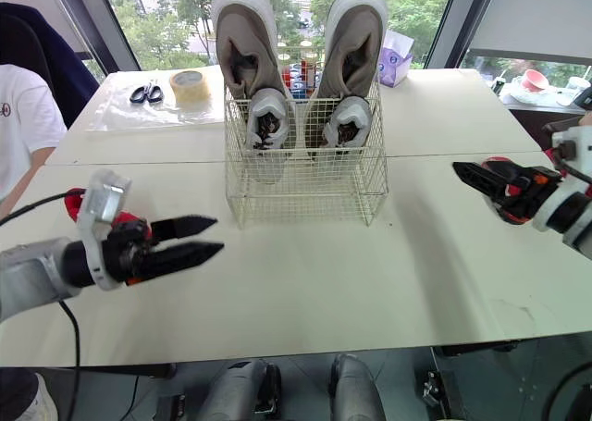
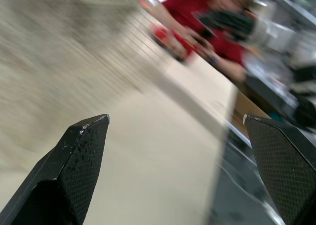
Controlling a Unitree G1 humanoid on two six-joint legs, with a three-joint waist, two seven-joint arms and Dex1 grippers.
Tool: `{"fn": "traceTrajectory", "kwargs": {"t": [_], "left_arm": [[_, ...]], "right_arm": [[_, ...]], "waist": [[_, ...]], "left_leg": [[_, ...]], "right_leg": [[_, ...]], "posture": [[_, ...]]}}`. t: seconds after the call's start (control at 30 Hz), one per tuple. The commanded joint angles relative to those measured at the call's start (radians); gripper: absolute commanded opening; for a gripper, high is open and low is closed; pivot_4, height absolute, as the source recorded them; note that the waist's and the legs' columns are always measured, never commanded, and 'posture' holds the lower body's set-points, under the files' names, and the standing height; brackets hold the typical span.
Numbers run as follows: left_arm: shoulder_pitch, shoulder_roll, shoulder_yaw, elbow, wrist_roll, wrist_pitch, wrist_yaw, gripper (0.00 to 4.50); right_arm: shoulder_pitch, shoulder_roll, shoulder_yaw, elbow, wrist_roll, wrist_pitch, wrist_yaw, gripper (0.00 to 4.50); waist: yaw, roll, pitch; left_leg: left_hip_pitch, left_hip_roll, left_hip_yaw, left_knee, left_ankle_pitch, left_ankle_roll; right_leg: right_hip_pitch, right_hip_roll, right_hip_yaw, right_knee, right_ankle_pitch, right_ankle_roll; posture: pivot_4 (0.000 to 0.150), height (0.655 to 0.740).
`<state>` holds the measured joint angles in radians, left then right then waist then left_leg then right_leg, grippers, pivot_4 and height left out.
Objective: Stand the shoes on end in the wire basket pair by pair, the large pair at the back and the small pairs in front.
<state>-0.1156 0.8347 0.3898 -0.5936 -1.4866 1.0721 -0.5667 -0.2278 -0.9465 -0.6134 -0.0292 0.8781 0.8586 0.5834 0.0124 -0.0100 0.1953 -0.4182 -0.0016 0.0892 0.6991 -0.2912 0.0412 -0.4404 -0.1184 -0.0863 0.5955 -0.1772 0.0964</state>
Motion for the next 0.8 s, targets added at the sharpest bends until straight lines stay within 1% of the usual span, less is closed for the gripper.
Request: {"fn": "traceTrajectory", "kwargs": {"t": [0.03, 0.13, 0.23, 0.3, 0.33, 0.4, 0.47, 0.57, 0.73, 0.8], "left_arm": [[0.03, -0.018, -0.043, -0.092, -0.063, -0.041, 0.0, 4.46], [0.055, -0.037, -0.138, -0.189, 0.057, -0.073, 0.035, 4.46], [0.074, -0.06, -0.201, -0.235, 0.105, -0.107, 0.063, 4.46], [0.077, -0.078, -0.232, -0.261, 0.085, -0.127, 0.1, 4.46], [0.072, -0.083, -0.244, -0.269, 0.071, -0.135, 0.121, 4.46], [0.067, -0.082, -0.259, -0.274, 0.054, -0.148, 0.145, 4.46], [0.016, -0.102, -0.305, -0.253, 0.08, -0.155, 0.178, 4.46], [-0.037, -0.129, -0.359, -0.258, 0.075, -0.164, 0.22, 4.46], [-0.045, -0.137, -0.382, -0.26, 0.072, -0.187, 0.261, 4.46], [-0.044, -0.129, -0.379, -0.252, 0.079, -0.192, 0.259, 4.46]], "right_arm": [[0.08, 0.011, -0.108, -0.033, -0.079, -0.096, -0.005, 4.5], [0.164, 0.072, -0.151, -0.074, -0.149, -0.111, -0.118, 4.5], [0.202, 0.183, -0.17, -0.136, -0.18, -0.086, -0.274, 4.5], [0.252, 0.229, -0.139, -0.177, -0.21, -0.118, -0.27, 4.5], [0.261, 0.248, -0.128, -0.176, -0.217, -0.13, -0.268, 4.5], [0.265, 0.27, -0.121, -0.173, -0.223, -0.139, -0.271, 4.5], [0.236, 0.28, -0.068, -0.079, -0.29, -0.216, -0.265, 4.5], [0.186, 0.285, -0.066, 0.023, -0.319, -0.248, -0.285, 4.5], [0.154, 0.278, -0.034, 0.118, -0.351, -0.289, -0.248, 4.5], [0.111, 0.274, -0.015, 0.189, -0.378, -0.331, -0.247, 4.5]], "waist": [[0.003, 0.003, -0.001], [0.003, 0.004, -0.003], [0.001, 0.005, -0.004], [0.0, 0.009, -0.006], [0.0, 0.012, -0.008], [-0.002, 0.016, -0.011], [-0.001, 0.018, -0.012], [0.001, 0.018, -0.012], [0.0, 0.019, -0.012], [-0.003, 0.019, -0.012]], "left_leg": [[0.0, 0.0, 0.0, 0.0, 0.0, 0.0], [0.001, 0.0, -0.001, 0.0, 0.0, 0.0], [0.006, 0.0, -0.001, 0.0, -0.002, 0.003], [0.007, 0.0, -0.001, -0.001, -0.003, 0.005], [0.007, 0.0, -0.001, -0.001, -0.004, 0.005], [0.008, 0.001, 0.0, -0.001, -0.004, 0.006], [0.009, 0.001, 0.0, -0.001, -0.004, 0.006], [0.01, 0.0, 0.0, -0.001, -0.004, 0.006], [0.01, 0.0, -0.001, -0.001, -0.004, 0.008], [0.01, 0.0, -0.001, -0.001, -0.004, 0.008]], "right_leg": [[0.0, 0.0, 0.0, 0.0, 0.0, 0.0], [0.002, 0.0, 0.0, 0.0, -0.001, -0.001], [0.006, 0.0, 0.001, -0.002, -0.001, -0.002], [0.007, 0.001, 0.001, -0.002, -0.001, -0.002], [0.007, 0.001, 0.001, -0.002, -0.003, -0.005], [0.007, 0.001, 0.001, -0.002, -0.003, -0.005], [0.008, 0.001, 0.002, -0.002, -0.003, -0.005], [0.009, 0.001, 0.002, -0.002, -0.004, -0.005], [0.01, 0.002, 0.002, -0.002, -0.005, -0.004], [0.01, 0.002, 0.002, -0.002, -0.005, -0.004]], "posture": [[0.15, 0.74], [0.15, 0.74], [0.15, 0.74], [0.15, 0.74], [0.15, 0.74], [0.15, 0.74], [0.15, 0.74], [0.15, 0.74], [0.15, 0.74], [0.15, 0.74]]}}
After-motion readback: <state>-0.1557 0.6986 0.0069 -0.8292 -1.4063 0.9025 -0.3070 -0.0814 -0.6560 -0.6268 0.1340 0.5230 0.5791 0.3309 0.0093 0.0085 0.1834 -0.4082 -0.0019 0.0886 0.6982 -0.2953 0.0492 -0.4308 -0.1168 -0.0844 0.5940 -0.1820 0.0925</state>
